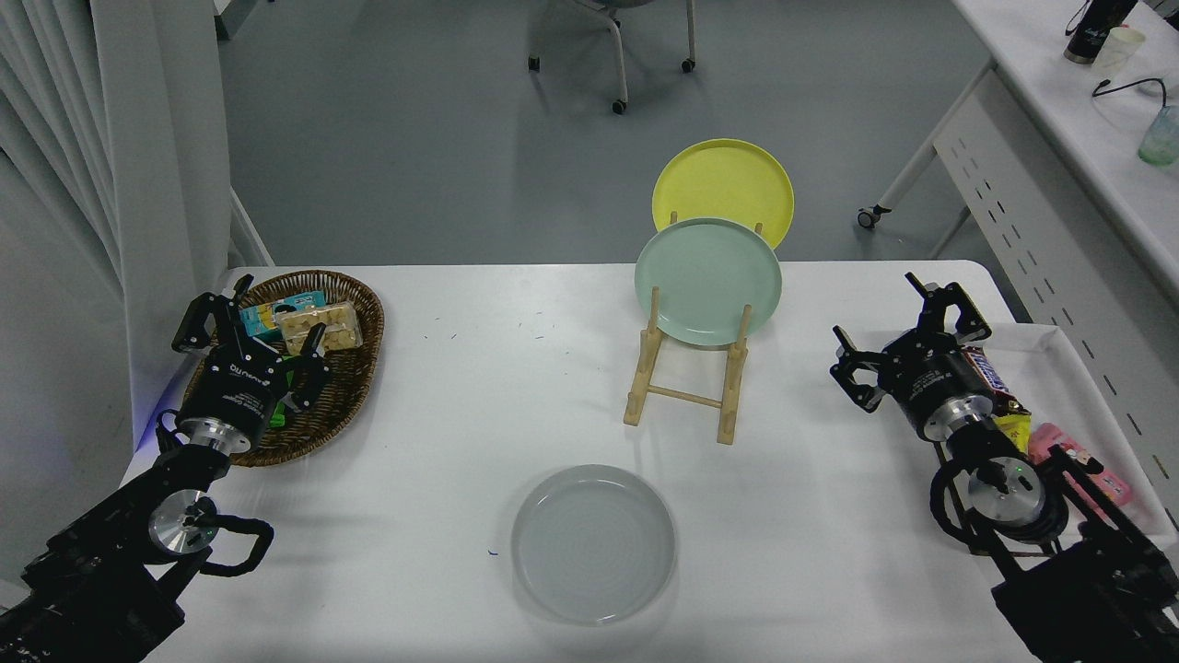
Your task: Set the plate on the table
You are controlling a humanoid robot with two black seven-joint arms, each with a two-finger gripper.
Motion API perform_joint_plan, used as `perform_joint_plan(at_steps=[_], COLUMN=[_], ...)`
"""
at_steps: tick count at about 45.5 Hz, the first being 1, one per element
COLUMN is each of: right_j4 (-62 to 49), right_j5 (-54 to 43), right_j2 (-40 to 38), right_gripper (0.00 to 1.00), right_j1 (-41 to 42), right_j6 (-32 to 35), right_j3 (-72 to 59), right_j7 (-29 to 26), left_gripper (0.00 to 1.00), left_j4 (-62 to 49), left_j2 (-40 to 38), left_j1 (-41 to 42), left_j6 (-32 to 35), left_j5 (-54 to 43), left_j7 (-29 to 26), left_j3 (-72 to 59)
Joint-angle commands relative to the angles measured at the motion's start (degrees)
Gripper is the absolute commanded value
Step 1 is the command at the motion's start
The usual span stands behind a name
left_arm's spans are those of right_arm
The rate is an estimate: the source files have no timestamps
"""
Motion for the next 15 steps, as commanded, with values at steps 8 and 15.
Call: perform_joint_plan(at_steps=[8, 15], right_j4=[-1.2, -1.2], right_j5=[0.4, 0.4], right_j2=[1.5, 1.5], right_gripper=[1.00, 1.00], right_j1=[1.0, 1.3], right_j6=[0.4, 0.6], right_j3=[-0.4, -0.5], right_j7=[0.1, 0.1], left_gripper=[0.98, 0.98], left_j4=[0.0, 0.0], left_j2=[0.0, 0.0], left_j1=[0.0, -0.1], left_j6=[0.0, 0.0], left_j5=[0.0, 0.0], left_j7=[0.0, 0.0], left_j3=[0.0, 0.0])
